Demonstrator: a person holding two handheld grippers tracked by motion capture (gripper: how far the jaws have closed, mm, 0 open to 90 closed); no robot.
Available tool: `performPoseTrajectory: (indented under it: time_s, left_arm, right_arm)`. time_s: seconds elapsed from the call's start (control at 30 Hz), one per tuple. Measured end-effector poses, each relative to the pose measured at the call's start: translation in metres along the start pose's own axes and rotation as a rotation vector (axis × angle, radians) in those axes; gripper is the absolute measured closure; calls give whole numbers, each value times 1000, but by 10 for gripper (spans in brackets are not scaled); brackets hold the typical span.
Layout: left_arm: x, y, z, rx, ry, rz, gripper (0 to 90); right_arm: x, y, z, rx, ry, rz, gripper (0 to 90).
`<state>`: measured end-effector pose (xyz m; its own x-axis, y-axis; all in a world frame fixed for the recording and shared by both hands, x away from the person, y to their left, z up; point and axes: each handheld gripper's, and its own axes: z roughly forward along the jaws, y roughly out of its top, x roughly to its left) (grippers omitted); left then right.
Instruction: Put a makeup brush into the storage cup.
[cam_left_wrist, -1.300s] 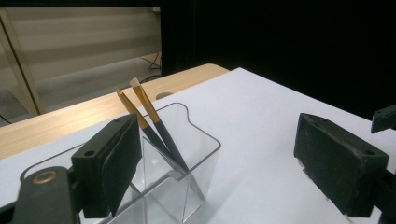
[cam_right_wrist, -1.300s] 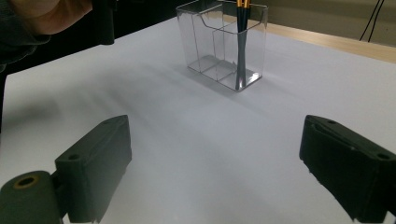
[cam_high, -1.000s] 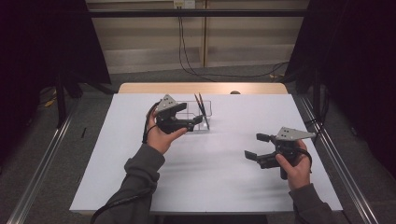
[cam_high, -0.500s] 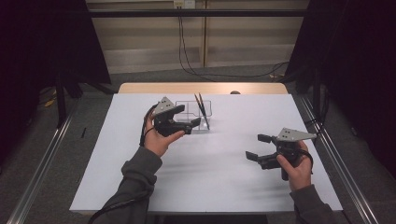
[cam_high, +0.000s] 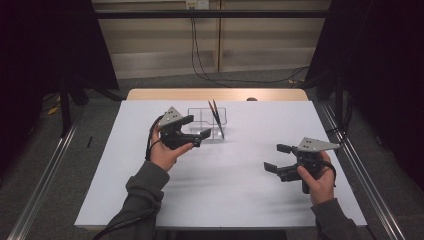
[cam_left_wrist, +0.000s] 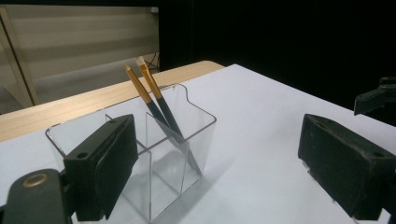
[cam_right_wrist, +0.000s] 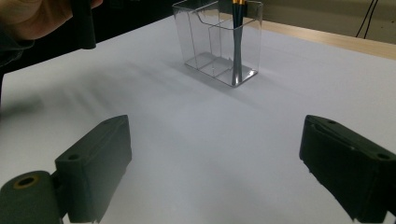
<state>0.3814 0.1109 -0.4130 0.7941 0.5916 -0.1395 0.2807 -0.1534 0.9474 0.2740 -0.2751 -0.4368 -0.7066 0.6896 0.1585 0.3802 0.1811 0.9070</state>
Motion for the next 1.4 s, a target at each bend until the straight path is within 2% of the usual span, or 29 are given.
performPoseTrajectory:
  time_s: [0.03, 0.07, 0.1, 0.17, 0.2, 0.23, 0.27, 0.37, 0.4, 0.43, 0.5, 0.67, 0.73, 0.77, 0.83, 0.9, 0.93, 1.03, 1.07, 1.13, 1.23, 1.27, 1.4]
  left_arm:
    - [0, -1, 0, -12, -13, -9, 117]
    - [0, -1, -2, -5, -4, -12, 116]
    - [1, -1, -2, -12, -26, -10, 116]
    - [1, -2, -4, -4, 1, -7, 116]
    - [1, -4, -4, -9, -10, -19, 115]
    - [1, -4, -5, 2, -3, -10, 115]
    - [1, -5, -5, -6, -1, -20, 114]
    - [2, -8, -8, 4, -2, -6, 114]
    - [2, -9, -8, -6, -3, -30, 114]
    - [3, -9, -9, 2, 0, -16, 113]
    - [3, -10, -10, -4, -3, -31, 113]
    - [4, -13, -14, -2, 4, -28, 113]
    - [6, -13, -16, -7, -12, -30, 112]
    - [5, -14, -17, 0, 12, -35, 112]
    - [5, -15, -17, -12, 13, -41, 111]
    - [7, -16, -20, 4, 9, -31, 111]
    - [7, -17, -21, -9, 7, -40, 111]
    - [7, -19, -24, -7, 21, -46, 111]
    - [8, -19, -26, 6, 23, -34, 110]
    - [8, -21, -27, 0, 25, -45, 110]
    - [10, -23, -29, 0, 11, -45, 110]
    - [10, -23, -31, 11, 28, -39, 110]
    - [11, -27, -33, 12, 30, -45, 110]
  right_arm:
    - [0, 0, 0, 0, 0, -1, 90]
    - [0, 0, 0, -1, 0, 0, 90]
    - [0, 0, 0, -1, -1, 0, 90]
    - [0, 0, 0, 0, 2, -3, 90]
    - [0, 0, 0, 1, 1, -3, 90]
    - [0, 0, 0, 2, 1, -4, 90]
    - [0, 0, 0, 1, 0, -2, 90]
    - [0, 0, 0, -3, 0, -2, 90]
    - [0, 0, 0, -2, 0, -2, 90]
    - [0, 0, 0, -2, -2, -3, 90]
    - [0, 0, -1, -2, 0, -4, 90]
    - [0, 0, -1, -2, -1, -2, 90]
    - [0, 0, -1, -3, -2, -1, 90]
    - [0, 0, -1, -3, -3, 0, 90]
    - [0, 0, -1, -4, -5, -1, 90]
    - [0, 0, -2, -4, -5, 0, 90]
    - [-1, 0, -2, -4, -5, -1, 90]
    - [0, 0, -2, -5, -5, 0, 90]
    - [0, 0, -2, -5, -4, -2, 90]
    - [0, 0, -2, -4, -5, -1, 90]
    - [0, 0, -2, -3, -4, -4, 90]
    - [0, 0, -2, -3, -3, -4, 90]
    - [0, 0, -2, -4, -1, -5, 90]
